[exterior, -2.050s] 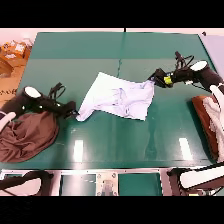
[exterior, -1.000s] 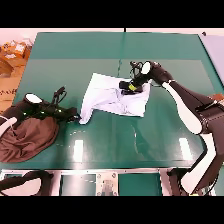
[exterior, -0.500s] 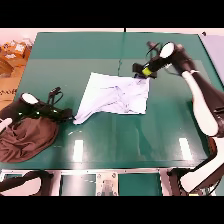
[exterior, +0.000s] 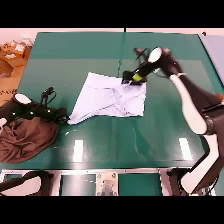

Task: Fold the shirts.

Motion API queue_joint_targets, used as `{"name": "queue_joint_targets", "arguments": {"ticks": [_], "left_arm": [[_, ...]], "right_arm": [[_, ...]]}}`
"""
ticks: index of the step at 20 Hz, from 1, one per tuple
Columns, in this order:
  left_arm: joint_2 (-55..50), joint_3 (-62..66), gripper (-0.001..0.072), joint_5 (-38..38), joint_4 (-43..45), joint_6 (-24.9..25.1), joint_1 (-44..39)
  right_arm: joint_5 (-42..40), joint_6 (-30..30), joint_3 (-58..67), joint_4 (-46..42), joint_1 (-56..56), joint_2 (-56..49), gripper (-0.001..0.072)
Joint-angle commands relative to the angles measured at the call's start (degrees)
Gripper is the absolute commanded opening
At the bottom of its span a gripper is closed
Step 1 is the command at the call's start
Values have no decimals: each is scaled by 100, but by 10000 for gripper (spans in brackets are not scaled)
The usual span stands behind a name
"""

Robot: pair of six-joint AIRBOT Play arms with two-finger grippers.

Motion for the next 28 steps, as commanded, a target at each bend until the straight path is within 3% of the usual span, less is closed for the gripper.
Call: {"name": "queue_joint_targets", "arguments": {"ticks": [1,4,5,6,10,14,16,19,22,27,28], "left_arm": [[2,7,23,-72,11,79,15],[2,7,23,-61,7,79,15],[2,7,22,-39,7,79,15],[2,7,22,-15,7,74,15],[9,9,22,11,35,11,214],[9,7,22,-66,72,-13,767],[9,7,22,-35,68,-39,999],[9,7,22,11,57,-39,1147],[9,7,22,81,-186,-28,1147],[9,4,22,-70,-1049,426,1145],[9,-2,23,-72,-1043,424,1145]], "right_arm": [[-319,-70,7,13,514,-492,552],[-420,122,9,11,588,-590,547],[-485,195,52,15,540,-586,328],[-483,199,157,11,487,-586,9],[-66,151,817,-17,74,-168,16],[627,122,881,-590,-713,1110,15],[1224,149,796,-1235,-1244,1718,14],[1462,142,-9,-1445,-2144,2441,15],[804,146,-1670,-1342,-2844,2994,14],[-1259,122,-4354,127,-3169,3088,19],[-1384,122,-4551,164,-3198,3062,72]]}}
